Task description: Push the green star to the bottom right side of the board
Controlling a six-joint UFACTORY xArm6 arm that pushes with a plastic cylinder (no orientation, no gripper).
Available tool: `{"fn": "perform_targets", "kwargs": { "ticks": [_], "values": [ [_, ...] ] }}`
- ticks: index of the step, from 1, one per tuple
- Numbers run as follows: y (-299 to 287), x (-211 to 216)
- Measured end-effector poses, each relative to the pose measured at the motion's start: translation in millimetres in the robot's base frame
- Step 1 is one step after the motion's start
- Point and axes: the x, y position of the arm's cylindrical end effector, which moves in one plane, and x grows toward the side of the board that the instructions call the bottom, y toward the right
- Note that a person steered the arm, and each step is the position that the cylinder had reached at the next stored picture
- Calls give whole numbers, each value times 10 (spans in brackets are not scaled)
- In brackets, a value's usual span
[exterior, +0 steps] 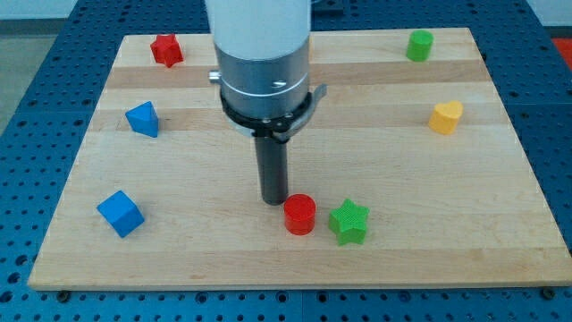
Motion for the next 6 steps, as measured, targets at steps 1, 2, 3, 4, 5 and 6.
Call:
{"fn": "perform_targets", "kwargs": {
  "ticks": [1, 2, 3, 4, 5, 6],
  "values": [
    [-95, 154],
    [-95, 470],
    [-95, 745],
    [25, 753],
    [272, 682],
    [618, 654]
  ]
}}
